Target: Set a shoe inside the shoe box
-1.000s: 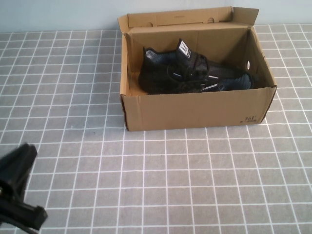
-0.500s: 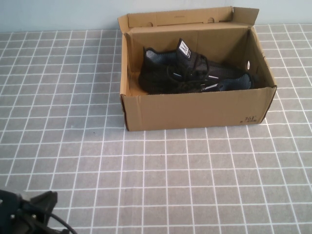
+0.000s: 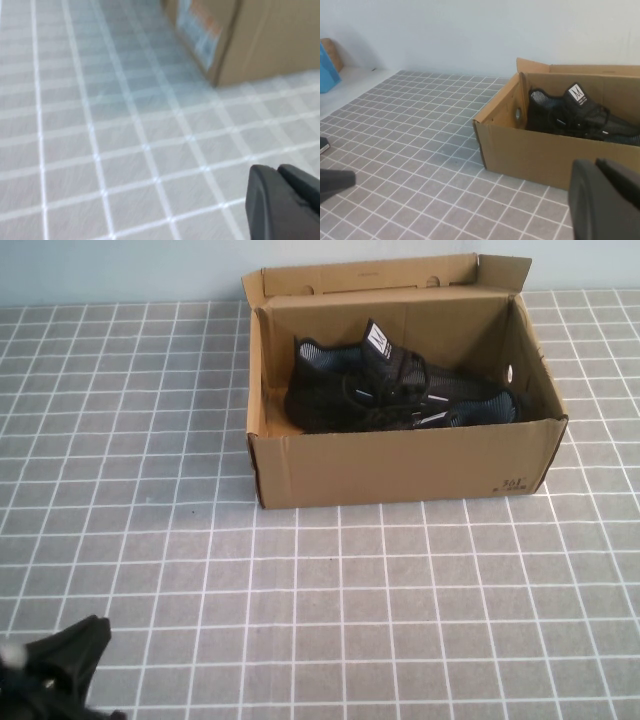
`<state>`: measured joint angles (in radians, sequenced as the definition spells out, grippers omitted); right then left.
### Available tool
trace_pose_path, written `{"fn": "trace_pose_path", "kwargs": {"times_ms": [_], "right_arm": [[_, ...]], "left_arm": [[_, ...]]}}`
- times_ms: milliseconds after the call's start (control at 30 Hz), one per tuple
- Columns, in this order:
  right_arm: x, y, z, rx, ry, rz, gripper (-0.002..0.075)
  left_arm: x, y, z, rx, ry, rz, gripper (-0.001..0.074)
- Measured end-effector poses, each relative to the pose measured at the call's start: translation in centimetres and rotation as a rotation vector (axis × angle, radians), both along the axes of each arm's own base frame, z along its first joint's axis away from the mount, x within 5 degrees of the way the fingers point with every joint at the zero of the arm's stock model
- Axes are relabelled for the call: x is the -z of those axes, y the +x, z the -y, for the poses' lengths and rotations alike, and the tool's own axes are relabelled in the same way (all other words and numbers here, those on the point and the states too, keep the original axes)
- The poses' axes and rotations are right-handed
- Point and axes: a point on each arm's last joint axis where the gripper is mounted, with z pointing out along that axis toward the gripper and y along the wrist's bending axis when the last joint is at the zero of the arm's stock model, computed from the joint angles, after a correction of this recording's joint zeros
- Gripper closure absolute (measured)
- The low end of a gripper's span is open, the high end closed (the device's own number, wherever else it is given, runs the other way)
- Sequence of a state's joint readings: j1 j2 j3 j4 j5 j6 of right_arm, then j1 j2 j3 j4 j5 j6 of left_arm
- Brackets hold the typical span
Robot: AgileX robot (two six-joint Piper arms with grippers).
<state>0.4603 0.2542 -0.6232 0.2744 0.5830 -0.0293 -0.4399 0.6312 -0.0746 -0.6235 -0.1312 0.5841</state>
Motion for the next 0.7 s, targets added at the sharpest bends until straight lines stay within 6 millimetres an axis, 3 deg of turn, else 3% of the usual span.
{"fn": "trace_pose_path", "kwargs": {"times_ms": [333,700], "right_arm": [[0.0,0.0,0.0,-0.002,0.004,-0.002,0.0742],[-0.1,0.0,0.0,-0.001,0.010,0.004,0.0742]], "left_arm": [[-3.1,-4.1,-1.1,0.088,-0.131,0.304,0.0736],[-2.6,-6.2,-0.9,0.209,-0.122,0.306,0.0736]]}}
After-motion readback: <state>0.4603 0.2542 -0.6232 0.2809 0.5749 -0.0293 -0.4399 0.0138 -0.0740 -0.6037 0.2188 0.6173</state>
